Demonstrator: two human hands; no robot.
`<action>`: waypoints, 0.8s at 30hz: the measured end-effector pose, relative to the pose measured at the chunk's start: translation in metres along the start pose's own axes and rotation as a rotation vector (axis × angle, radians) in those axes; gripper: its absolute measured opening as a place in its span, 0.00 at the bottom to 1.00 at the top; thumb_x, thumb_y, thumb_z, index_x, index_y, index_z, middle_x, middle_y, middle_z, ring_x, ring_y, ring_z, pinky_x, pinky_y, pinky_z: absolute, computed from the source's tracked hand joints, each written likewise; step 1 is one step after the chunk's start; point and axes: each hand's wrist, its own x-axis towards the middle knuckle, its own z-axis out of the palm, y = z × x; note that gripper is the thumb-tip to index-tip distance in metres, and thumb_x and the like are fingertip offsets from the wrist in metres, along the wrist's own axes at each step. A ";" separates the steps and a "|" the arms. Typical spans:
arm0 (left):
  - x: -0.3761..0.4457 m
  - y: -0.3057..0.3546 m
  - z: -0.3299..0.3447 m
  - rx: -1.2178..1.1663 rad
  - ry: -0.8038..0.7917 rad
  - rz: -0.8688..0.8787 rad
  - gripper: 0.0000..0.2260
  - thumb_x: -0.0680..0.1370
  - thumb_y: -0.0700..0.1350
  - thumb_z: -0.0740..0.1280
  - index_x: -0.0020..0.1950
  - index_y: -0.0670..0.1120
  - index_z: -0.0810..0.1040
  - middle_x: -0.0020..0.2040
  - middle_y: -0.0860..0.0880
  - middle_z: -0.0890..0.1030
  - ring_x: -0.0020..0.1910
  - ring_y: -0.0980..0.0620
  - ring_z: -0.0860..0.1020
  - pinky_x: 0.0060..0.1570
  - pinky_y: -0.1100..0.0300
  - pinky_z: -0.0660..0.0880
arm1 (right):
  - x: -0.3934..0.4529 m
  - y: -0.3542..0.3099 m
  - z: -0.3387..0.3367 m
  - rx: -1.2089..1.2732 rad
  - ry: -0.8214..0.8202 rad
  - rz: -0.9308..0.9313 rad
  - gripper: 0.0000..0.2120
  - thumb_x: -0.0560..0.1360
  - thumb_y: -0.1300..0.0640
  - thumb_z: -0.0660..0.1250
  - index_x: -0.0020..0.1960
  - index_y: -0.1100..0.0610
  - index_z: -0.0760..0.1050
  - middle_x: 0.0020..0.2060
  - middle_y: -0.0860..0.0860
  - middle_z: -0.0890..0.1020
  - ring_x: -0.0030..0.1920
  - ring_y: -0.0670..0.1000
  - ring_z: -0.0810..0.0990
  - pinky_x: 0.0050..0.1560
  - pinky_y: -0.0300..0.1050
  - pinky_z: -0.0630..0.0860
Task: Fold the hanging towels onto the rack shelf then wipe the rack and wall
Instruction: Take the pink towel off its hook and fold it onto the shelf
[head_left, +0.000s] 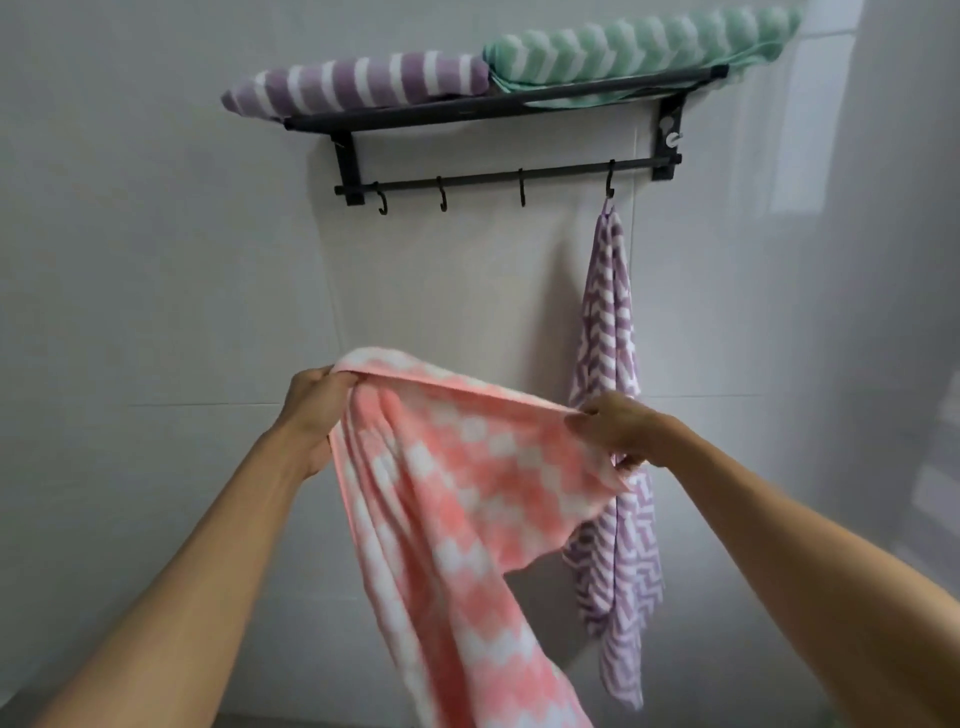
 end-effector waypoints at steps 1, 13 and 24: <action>-0.001 -0.006 -0.007 0.003 -0.019 -0.021 0.04 0.76 0.38 0.68 0.43 0.40 0.82 0.39 0.41 0.83 0.35 0.45 0.81 0.45 0.52 0.77 | -0.006 -0.007 0.003 0.089 0.093 -0.019 0.14 0.80 0.52 0.62 0.45 0.62 0.78 0.34 0.54 0.75 0.32 0.53 0.74 0.25 0.39 0.71; -0.037 -0.039 -0.009 0.263 -0.422 -0.005 0.11 0.80 0.51 0.68 0.51 0.45 0.83 0.47 0.44 0.86 0.42 0.44 0.83 0.42 0.50 0.79 | -0.087 -0.160 0.010 0.280 0.236 -0.256 0.16 0.77 0.47 0.72 0.46 0.62 0.82 0.34 0.56 0.79 0.29 0.53 0.78 0.24 0.47 0.77; -0.051 -0.002 0.002 0.081 -0.357 0.121 0.19 0.84 0.50 0.61 0.51 0.35 0.82 0.41 0.44 0.81 0.39 0.46 0.79 0.40 0.54 0.78 | -0.090 -0.163 -0.019 -0.116 -0.007 -0.414 0.12 0.69 0.54 0.81 0.50 0.54 0.85 0.42 0.51 0.87 0.40 0.49 0.85 0.42 0.43 0.84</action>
